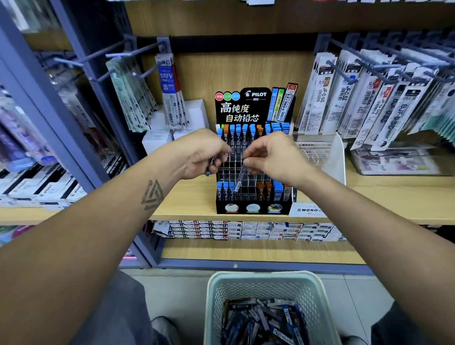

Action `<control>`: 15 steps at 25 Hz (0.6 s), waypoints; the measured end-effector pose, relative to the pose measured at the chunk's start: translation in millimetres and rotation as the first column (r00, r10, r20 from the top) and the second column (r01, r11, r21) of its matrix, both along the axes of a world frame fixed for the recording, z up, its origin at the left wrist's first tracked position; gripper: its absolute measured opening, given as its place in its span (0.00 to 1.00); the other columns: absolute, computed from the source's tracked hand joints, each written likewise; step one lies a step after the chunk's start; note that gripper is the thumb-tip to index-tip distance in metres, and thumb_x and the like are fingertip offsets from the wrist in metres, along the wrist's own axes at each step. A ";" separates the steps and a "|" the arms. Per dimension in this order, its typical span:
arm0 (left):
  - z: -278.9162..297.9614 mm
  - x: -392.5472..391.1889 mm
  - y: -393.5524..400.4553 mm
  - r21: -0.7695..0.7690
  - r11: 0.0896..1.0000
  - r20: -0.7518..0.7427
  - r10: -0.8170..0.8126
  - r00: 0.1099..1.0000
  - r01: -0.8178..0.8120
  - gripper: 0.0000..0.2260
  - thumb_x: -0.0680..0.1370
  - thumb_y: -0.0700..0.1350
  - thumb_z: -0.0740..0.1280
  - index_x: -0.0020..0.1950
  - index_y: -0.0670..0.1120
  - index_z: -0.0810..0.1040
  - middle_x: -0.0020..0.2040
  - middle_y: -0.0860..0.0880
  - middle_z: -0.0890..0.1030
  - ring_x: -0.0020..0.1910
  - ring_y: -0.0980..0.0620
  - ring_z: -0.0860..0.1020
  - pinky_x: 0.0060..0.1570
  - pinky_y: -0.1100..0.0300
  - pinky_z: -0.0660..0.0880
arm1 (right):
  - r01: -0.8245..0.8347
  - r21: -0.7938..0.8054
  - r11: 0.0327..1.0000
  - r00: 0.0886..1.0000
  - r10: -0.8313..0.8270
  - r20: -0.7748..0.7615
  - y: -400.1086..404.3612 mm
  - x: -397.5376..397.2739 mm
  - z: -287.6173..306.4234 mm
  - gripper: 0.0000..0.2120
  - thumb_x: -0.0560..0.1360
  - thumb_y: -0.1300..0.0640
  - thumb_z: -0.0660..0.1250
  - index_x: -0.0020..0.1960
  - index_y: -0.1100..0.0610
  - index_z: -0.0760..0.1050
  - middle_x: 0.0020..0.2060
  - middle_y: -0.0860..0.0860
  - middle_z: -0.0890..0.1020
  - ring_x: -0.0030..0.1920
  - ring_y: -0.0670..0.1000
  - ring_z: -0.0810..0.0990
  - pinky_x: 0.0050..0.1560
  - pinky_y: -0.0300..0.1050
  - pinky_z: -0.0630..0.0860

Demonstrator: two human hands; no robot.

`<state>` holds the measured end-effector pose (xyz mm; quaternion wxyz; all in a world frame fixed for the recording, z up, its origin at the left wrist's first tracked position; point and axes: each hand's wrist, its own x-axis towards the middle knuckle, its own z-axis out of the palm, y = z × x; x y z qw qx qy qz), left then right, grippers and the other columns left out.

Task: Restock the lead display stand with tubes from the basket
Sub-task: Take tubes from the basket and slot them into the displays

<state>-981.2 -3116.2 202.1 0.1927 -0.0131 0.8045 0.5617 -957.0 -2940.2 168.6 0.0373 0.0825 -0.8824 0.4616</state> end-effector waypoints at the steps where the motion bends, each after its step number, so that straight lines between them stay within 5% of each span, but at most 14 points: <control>1: 0.9 0.0 -0.6 0.025 1.000 -0.004 -0.003 1.000 0.003 0.07 0.81 0.33 0.62 0.44 0.41 0.72 0.32 0.43 0.73 0.26 0.53 0.67 0.21 0.64 0.62 | 0.005 0.060 0.998 1.000 -0.005 -0.004 -2.1 -0.5 -2.0 0.04 0.75 0.66 0.72 0.48 0.59 0.83 0.38 0.54 0.85 0.39 0.52 0.86 0.45 0.46 0.84; 6: -1.6 4.3 -6.8 0.128 0.990 0.016 -0.058 0.998 0.056 0.04 0.83 0.33 0.61 0.56 0.33 0.73 0.40 0.37 0.77 0.36 0.44 0.79 0.35 0.56 0.81 | 0.005 0.425 0.905 0.997 0.026 -0.067 -4.0 -1.6 -4.3 0.05 0.76 0.59 0.73 0.51 0.54 0.84 0.45 0.50 0.85 0.46 0.50 0.83 0.53 0.48 0.81; 9: -4.7 3.5 -10.5 0.066 0.991 0.041 -0.120 0.992 0.117 0.11 0.84 0.40 0.63 0.61 0.34 0.76 0.42 0.39 0.82 0.44 0.41 0.83 0.46 0.49 0.83 | 0.008 0.437 0.899 0.997 0.025 -0.069 -6.3 -4.3 -8.4 0.04 0.75 0.58 0.74 0.49 0.52 0.85 0.44 0.49 0.85 0.46 0.50 0.83 0.53 0.50 0.81; 15: -5.2 1.1 -13.6 0.069 0.987 0.087 -0.153 0.984 0.147 0.12 0.83 0.43 0.64 0.64 0.38 0.74 0.43 0.38 0.83 0.40 0.42 0.84 0.41 0.51 0.84 | -0.003 0.438 0.899 0.998 0.033 -0.062 -10.5 -8.7 -13.3 0.04 0.74 0.58 0.74 0.48 0.51 0.85 0.42 0.48 0.85 0.44 0.50 0.82 0.51 0.50 0.81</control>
